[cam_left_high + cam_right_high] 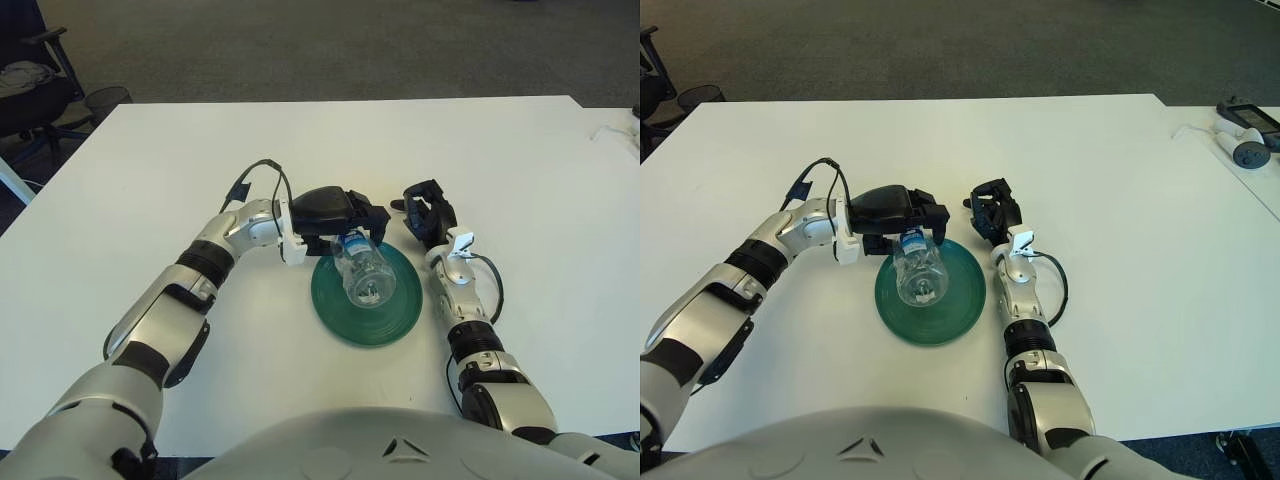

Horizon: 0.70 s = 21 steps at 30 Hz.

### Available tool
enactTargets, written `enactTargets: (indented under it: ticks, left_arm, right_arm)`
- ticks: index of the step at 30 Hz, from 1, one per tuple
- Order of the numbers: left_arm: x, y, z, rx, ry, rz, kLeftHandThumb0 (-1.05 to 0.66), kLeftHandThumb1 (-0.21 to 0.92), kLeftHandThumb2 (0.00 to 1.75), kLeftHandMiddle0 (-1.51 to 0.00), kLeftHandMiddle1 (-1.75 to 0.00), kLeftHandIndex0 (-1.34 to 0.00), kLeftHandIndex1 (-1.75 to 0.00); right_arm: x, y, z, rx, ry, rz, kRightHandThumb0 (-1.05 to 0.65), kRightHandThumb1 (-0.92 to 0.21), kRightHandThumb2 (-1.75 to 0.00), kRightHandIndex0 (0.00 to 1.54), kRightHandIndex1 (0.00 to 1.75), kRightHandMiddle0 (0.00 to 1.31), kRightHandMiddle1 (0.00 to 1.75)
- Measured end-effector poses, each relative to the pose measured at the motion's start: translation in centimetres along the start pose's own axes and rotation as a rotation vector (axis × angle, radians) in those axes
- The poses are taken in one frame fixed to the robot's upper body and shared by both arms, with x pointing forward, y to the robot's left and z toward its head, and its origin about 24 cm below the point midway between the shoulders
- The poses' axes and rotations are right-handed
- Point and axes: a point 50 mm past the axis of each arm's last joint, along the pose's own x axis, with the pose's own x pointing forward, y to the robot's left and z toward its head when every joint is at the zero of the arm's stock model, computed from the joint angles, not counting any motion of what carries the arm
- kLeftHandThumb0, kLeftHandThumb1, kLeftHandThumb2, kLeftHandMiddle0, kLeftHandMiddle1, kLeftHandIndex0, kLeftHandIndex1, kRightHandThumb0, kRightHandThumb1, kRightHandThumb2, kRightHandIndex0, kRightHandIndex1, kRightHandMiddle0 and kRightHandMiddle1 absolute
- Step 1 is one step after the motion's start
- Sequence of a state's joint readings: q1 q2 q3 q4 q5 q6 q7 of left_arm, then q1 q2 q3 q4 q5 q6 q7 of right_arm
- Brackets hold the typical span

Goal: Put the bottle into the plate.

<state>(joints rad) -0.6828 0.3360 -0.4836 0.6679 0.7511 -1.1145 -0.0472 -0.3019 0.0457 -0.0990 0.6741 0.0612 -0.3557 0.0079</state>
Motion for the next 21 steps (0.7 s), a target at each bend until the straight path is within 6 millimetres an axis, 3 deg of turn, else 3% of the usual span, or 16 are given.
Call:
enactTargets:
  ticks: [11, 21]
  left_arm:
    - [0.4, -0.1, 0.3, 0.196, -0.001, 0.088, 0.0, 0.08, 1.56, -0.81, -1.66, -0.56, -1.75]
    - [0.2, -1.2, 0.5, 0.218, -0.029, 0.095, 0.0, 0.23, 1.43, -0.64, -1.74, -0.48, -1.75]
  right_arm:
    - [0.1, 0.0, 0.0, 0.005, 0.001, 0.0, -0.35, -0.92, -0.48, 0.42, 1.1, 0.23, 1.71]
    - [0.0, 0.0, 0.0, 0.0, -0.016, 0.0, -0.35, -0.92, -0.49, 0.42, 1.1, 0.23, 1.71]
